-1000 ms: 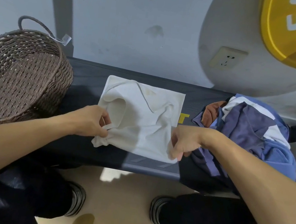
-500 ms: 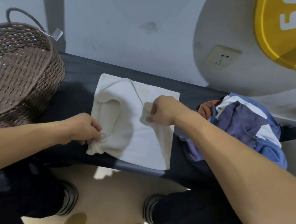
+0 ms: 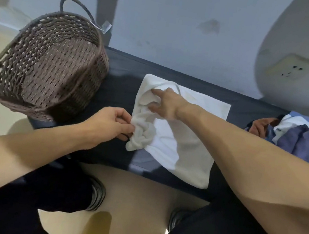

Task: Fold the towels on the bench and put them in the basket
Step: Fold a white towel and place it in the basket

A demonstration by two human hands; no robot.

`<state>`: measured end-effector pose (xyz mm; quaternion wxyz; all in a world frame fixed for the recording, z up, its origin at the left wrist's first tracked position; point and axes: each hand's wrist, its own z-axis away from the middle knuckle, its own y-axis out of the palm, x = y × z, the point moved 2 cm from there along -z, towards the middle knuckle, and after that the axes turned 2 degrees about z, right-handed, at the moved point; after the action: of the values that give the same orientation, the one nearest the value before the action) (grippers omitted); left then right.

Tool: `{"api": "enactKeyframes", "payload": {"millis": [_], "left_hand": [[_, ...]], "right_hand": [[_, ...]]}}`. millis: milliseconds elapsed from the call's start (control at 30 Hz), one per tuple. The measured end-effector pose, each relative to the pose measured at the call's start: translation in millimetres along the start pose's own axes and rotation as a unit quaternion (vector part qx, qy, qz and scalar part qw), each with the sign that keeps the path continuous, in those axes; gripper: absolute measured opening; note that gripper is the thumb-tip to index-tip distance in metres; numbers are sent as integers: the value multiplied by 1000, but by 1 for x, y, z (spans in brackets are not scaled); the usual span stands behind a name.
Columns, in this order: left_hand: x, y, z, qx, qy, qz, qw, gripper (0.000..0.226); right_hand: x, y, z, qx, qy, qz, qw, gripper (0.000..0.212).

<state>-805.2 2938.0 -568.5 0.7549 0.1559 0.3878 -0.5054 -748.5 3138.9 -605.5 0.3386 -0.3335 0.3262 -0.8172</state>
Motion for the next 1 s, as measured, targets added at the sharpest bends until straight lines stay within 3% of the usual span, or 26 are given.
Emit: {"api": "enactKeyframes", "payload": {"millis": [100, 167, 233, 333, 367, 467, 533, 667, 767, 867, 1000], "left_hand": [[-2, -13, 3, 101, 11, 77, 992, 11], [5, -17, 5, 136, -2, 41, 990, 12], [16, -19, 2, 108, -28, -28, 993, 14], [30, -20, 1, 60, -62, -103, 991, 11], [34, -20, 1, 52, -65, -146, 986, 15], [39, -20, 3, 26, -55, -297, 953, 30], [41, -20, 3, 27, -75, -293, 953, 30], [41, -17, 8, 63, -107, -262, 957, 22], [35, -20, 10, 30, -63, -294, 953, 19], [19, -30, 11, 15, 68, -258, 964, 27], [3, -34, 24, 81, 213, -252, 940, 32]], "right_hand": [[3, -7, -6, 6, -9, 14, 1000, 50], [7, -14, -10, -1, -21, 28, 999, 34], [8, -22, -13, -8, 10, 2, 1000, 37], [6, -25, -21, -30, 75, -90, 993, 65], [6, -24, -23, -38, 75, -102, 991, 64], [2, -19, -22, -80, 43, -110, 990, 32], [0, -10, -21, -117, 24, -97, 988, 31], [5, 0, -23, -190, -31, -41, 980, 61], [2, -4, -33, -140, 0, -49, 989, 70], [-3, -5, -38, -119, 9, -43, 992, 60], [-4, -8, -33, -135, -9, -102, 986, 51]]}}
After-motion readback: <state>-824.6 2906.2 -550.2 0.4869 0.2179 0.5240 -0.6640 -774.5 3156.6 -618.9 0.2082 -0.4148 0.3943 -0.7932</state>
